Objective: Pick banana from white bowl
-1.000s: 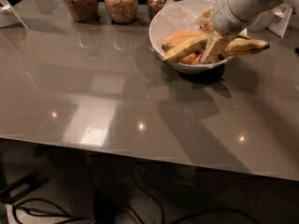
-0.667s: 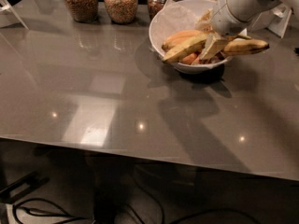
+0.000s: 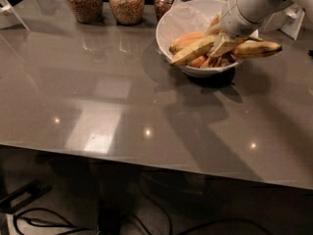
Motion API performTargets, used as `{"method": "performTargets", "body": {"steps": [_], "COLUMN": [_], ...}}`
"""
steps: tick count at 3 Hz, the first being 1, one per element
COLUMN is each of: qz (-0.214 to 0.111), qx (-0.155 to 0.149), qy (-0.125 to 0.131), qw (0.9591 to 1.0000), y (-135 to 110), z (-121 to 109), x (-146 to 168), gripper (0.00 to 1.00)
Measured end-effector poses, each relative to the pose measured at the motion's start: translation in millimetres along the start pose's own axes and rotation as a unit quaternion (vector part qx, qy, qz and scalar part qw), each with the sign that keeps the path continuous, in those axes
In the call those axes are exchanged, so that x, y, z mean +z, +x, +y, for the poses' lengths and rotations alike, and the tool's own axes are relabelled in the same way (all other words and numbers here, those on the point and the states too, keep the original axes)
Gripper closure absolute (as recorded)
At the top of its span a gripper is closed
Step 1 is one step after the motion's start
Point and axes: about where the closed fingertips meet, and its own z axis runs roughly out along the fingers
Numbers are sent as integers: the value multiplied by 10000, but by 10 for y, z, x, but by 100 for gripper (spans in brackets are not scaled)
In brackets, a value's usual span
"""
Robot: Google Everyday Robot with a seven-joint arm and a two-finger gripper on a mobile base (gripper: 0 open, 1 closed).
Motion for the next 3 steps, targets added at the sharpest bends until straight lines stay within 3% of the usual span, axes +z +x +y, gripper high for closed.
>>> {"method": "performTargets", "body": {"steps": [1,3], "qz": [15,98], "qx": [-67,-428], "qy": [9,-31], "qw": [10000,9990], "y": [-12,-39], "z": [-6,-75], "x": [-29,-302], "gripper": [99,100]}}
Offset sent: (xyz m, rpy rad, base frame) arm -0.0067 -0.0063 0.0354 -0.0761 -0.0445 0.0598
